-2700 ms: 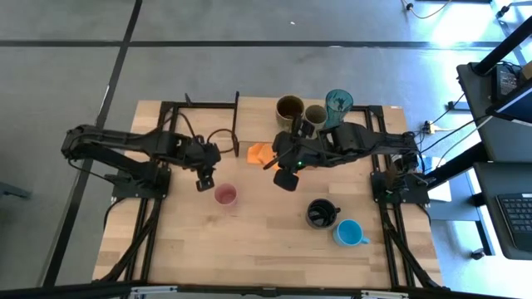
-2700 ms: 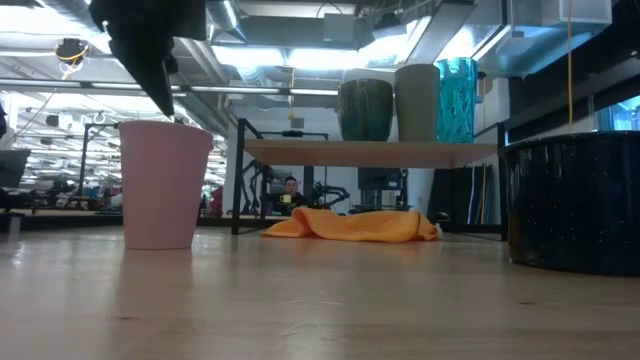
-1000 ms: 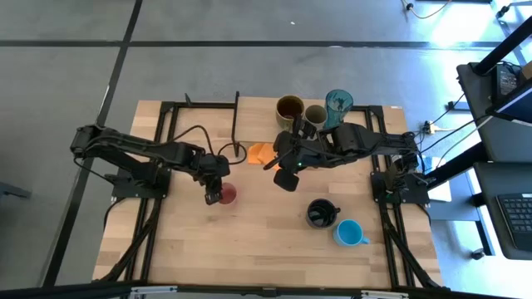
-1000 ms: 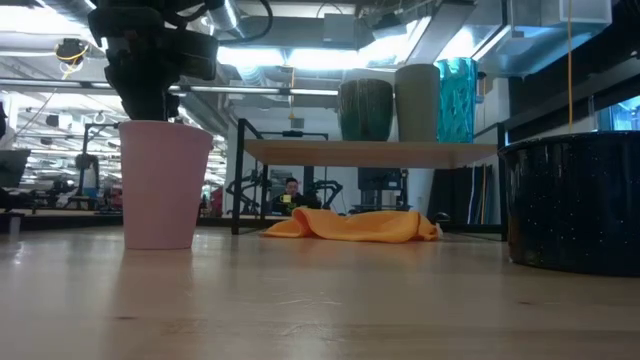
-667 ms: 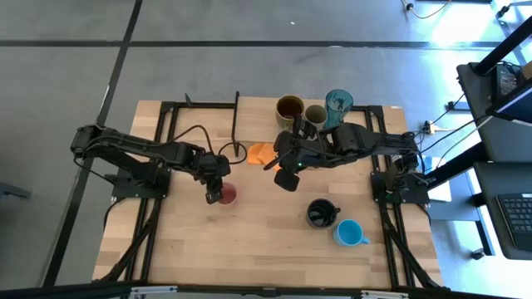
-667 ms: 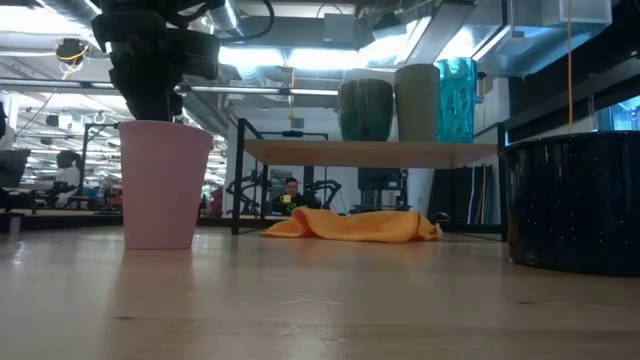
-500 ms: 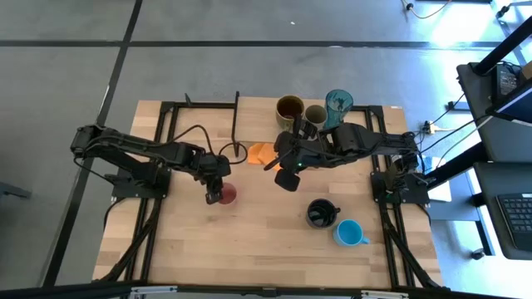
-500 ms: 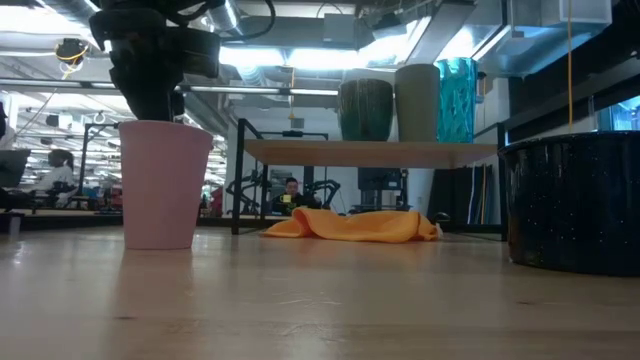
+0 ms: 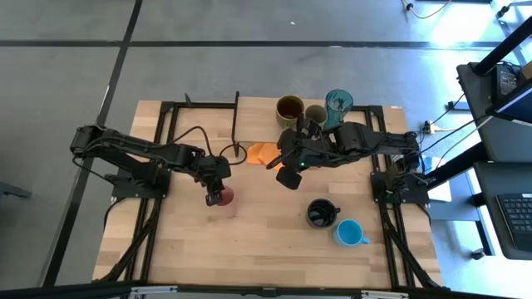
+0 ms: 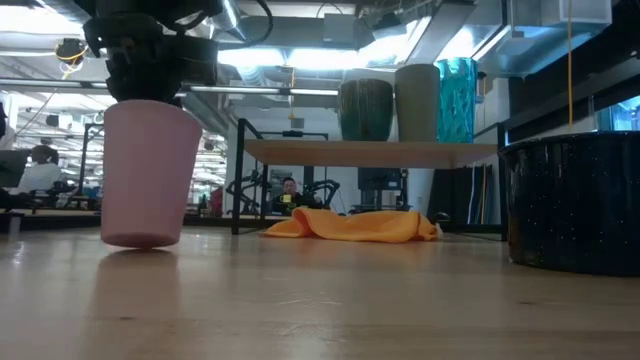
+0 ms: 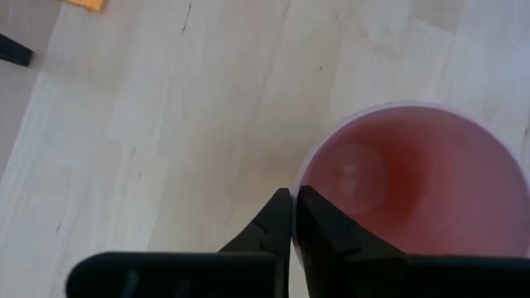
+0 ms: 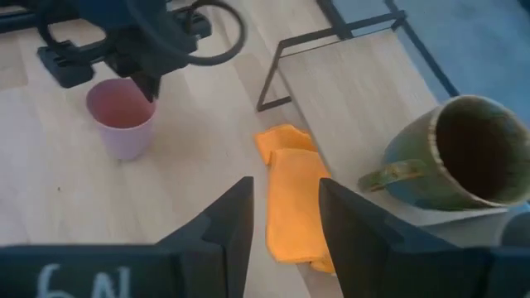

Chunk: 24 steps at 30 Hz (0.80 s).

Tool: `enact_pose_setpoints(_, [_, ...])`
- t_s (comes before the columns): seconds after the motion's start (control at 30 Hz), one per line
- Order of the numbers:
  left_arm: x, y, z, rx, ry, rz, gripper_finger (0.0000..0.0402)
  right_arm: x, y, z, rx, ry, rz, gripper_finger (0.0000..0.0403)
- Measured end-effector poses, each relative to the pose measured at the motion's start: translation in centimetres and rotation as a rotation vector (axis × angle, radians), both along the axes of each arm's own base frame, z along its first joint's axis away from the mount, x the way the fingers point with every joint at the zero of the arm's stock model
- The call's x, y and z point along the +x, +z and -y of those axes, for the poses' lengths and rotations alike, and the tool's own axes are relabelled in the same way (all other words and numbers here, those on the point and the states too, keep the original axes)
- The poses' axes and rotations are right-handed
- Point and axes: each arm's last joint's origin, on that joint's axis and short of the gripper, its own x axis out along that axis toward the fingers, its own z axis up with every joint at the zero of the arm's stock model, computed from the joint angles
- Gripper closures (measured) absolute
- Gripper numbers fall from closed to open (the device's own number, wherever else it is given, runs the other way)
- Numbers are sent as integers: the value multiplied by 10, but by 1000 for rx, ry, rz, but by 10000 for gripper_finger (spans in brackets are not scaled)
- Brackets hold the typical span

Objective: Stack small to large cups/mugs on shelf
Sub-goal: Put the pink cup on the shelf

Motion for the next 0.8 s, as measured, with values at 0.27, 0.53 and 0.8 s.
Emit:
enact_pose_setpoints(0.27, [7,17,-5,42,-34,44,399,-12,9,3,-44,-55,19,264])
enact_pose_setpoints(0.53, [6,18,-15,51,-26,21,400,-28,22,7,-50,-96,72,264])
enact_pose_setpoints(0.8, [16,24,-16,-12,-18,145,401,-39,23,9,-81,-149,45,264])
